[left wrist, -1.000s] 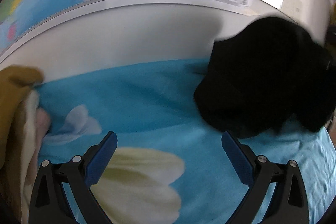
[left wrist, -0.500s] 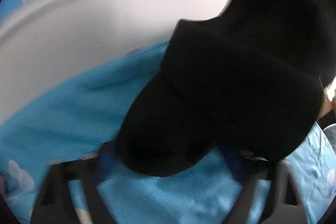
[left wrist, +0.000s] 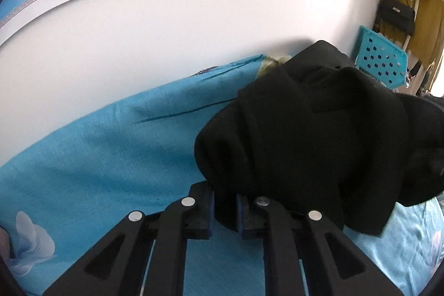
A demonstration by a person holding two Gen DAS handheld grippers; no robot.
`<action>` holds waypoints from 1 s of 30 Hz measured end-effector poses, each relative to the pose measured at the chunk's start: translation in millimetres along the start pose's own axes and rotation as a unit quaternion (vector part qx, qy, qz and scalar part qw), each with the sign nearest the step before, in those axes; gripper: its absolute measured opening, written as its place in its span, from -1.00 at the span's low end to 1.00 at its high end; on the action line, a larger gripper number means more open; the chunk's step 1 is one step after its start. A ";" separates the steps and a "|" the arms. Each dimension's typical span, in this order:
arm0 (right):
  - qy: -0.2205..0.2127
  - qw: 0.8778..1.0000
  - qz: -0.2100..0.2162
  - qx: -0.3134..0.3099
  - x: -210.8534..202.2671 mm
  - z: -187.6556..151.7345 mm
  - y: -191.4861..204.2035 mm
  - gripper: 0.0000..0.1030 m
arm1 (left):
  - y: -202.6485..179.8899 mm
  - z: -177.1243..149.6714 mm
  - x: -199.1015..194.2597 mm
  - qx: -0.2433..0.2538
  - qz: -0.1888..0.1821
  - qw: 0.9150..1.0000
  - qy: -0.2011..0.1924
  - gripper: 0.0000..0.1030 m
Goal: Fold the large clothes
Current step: 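Lift the black jacket high with both grippers and shake it out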
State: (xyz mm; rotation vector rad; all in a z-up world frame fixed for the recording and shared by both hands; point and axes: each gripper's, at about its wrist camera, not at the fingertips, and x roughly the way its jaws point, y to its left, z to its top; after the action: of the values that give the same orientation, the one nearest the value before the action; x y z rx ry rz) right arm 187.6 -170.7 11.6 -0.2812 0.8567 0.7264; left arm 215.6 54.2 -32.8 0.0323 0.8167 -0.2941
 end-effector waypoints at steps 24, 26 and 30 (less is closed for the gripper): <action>-0.198 0.940 -0.273 -0.043 -164.7 20.6 -7.2 -0.86 | -111.9 49.2 6.1 0.125 -0.072 0.988 -0.047 -0.91; -0.205 0.933 -0.294 -0.035 -175.6 26.1 -13.2 -0.87 | -125.1 67.3 -12.3 0.124 -0.061 0.987 -0.076 -0.92; -0.250 0.911 -0.328 -0.005 -235.8 51.9 -26.8 -0.88 | -146.4 127.1 -76.3 0.100 -0.054 0.979 -0.171 -0.92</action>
State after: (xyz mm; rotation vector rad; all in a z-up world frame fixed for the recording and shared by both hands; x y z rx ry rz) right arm 133.4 -274.5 224.5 -0.3475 0.2308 0.1483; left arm 217.2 -85.3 121.9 0.1234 0.4453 -0.4701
